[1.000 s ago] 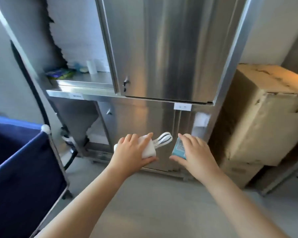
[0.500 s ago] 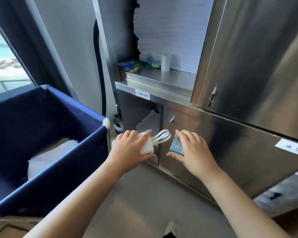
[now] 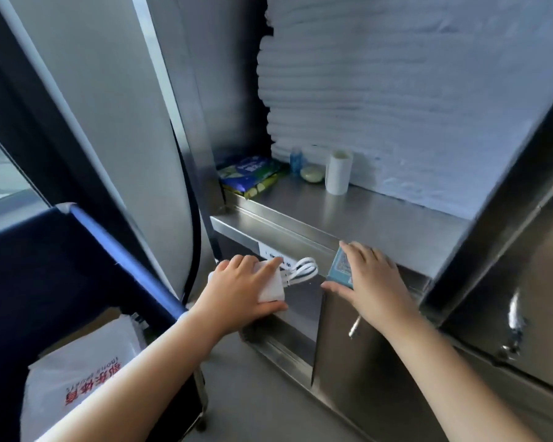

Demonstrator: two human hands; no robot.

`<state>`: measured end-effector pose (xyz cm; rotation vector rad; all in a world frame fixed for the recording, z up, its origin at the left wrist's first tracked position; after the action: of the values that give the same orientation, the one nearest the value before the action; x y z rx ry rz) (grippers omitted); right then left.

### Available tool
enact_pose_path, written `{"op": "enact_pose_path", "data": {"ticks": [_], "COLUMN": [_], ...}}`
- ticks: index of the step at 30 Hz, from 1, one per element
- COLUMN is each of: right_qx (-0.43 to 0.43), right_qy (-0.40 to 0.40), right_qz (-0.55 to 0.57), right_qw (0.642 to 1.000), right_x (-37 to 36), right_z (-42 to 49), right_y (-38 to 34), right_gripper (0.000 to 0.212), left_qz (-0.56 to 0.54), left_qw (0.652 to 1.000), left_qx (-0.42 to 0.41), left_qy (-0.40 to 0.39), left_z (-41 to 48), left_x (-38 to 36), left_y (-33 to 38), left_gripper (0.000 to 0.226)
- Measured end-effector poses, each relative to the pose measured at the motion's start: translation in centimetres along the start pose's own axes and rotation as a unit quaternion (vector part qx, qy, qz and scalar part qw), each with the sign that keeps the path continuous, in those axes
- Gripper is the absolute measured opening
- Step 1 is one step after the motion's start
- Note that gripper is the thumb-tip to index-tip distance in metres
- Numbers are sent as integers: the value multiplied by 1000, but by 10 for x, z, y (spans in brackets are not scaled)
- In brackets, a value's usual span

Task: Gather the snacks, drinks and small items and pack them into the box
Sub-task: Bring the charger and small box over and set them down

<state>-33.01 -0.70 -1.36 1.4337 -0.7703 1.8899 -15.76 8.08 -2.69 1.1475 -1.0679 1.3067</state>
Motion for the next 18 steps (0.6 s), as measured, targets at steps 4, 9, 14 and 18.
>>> {"op": "enact_pose_path", "data": {"ticks": [4,9,14,18], "right_qx": [-1,-26,-66,-84], "right_qy": [4,-13,-12,-25], "right_qz": [-2,-5,-9,-12], "right_qw": [1000,1000,998,996], "right_x": [-7,-25,-33,-38], "right_z": [61,98,119,126], "right_y": [11,28,48,57], "right_gripper": [81,79,79,81], "left_qz": [-16,-7,-8,-14], "left_qw": [1000,998,991,982], "left_qx": [-6,-65,-136,-188], "left_qy": [14,19,15,0], "left_z": [63,133,189,227], "left_x": [2,-9,-25,-38], "left_y": [-20,-17,-16,-19], "left_gripper": [88,84,85,81]}}
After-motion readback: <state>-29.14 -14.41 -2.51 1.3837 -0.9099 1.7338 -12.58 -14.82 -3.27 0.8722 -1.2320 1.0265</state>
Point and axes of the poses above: each hand's wrist, its own z-axis towards the middle knuckle, its own x-axis out of the back of the hand, y = z × x, the point moved 9 cm from there along z, towards the middle knuckle, and after that the axes turned 3 degrees about -z, right-handed, at the moved point
